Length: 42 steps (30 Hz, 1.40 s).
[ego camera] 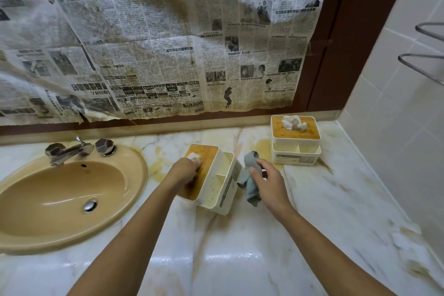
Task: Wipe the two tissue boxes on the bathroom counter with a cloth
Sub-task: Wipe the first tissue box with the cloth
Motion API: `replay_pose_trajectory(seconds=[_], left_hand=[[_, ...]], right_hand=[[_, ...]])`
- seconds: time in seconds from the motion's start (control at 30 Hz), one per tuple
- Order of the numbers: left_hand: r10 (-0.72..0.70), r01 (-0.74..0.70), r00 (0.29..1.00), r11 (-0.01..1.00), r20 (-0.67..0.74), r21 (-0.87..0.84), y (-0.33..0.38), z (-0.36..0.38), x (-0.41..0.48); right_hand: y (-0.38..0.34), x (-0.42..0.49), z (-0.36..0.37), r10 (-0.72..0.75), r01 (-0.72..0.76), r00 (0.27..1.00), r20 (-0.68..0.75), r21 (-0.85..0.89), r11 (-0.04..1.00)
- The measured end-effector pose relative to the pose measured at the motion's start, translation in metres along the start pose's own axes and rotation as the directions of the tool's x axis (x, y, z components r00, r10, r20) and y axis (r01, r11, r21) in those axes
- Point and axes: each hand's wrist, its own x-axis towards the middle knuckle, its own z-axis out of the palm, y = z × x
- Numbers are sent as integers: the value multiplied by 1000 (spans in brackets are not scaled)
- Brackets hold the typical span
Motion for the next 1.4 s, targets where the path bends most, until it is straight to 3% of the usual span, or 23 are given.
replay_pose_trajectory(seconds=[0.2, 0.33, 0.4, 0.5, 0.57, 0.63, 0.77, 0.87, 0.97, 1.1, 1.13, 1.17, 1.2, 1.3, 1.37, 1.4], left_hand=[[-97, 115, 983, 987, 158, -112, 7, -13, 8], [-116, 159, 973, 963, 199, -217, 12, -13, 7], [-107, 160, 970, 957, 217, -244, 12, -13, 9], [-94, 155, 964, 959, 251, -239, 9, -13, 12], [-91, 152, 959, 964, 268, -218, 7, -12, 14], [-84, 152, 956, 960, 280, -234, 6, -12, 13], [-63, 135, 961, 957, 269, -259, 7, -11, 12], [-48, 122, 965, 952, 256, -281, 6, -6, 15], [-23, 103, 966, 948, 256, -301, 2, -5, 20], [11, 56, 964, 969, 266, -243, -2, -7, 22], [23, 44, 961, 971, 277, -235, -3, -7, 21], [39, 33, 956, 970, 289, -240, -4, -7, 21], [53, 24, 953, 968, 298, -250, -4, -7, 21], [76, 2, 954, 966, 291, -257, -4, -4, 18], [89, -12, 953, 966, 289, -258, -3, -2, 16], [92, -16, 954, 966, 285, -257, -4, -1, 16]], right_hand=[[-15, -3, 18, -212, 212, 977, 25, -11, 977], [-21, -9, 22, -333, 339, 941, 66, -117, 933], [-20, -19, 24, -469, 488, 872, 141, -174, 856], [-16, -32, 26, -668, 749, 661, 343, -249, 614], [-14, -29, 23, -713, 828, 561, 421, -278, 487], [-12, -16, 19, -699, 792, 609, 374, -316, 522], [-27, 18, 13, -503, 497, 862, 67, -306, 812], [-34, 27, 14, -376, 362, 927, -1, -260, 895], [-30, 5, 15, -509, 530, 848, 150, -278, 801], [-17, -17, 7, -687, 818, 575, 445, -342, 463], [-16, -15, 5, -697, 835, 548, 462, -344, 429], [-15, -11, 4, -693, 821, 569, 443, -352, 449], [-16, -4, 4, -670, 773, 634, 386, -360, 523], [-35, 23, 7, -474, 482, 873, 120, -370, 794], [-45, 35, 11, -367, 338, 930, 2, -391, 856], [-48, 35, 14, -373, 335, 927, -19, -399, 854]])
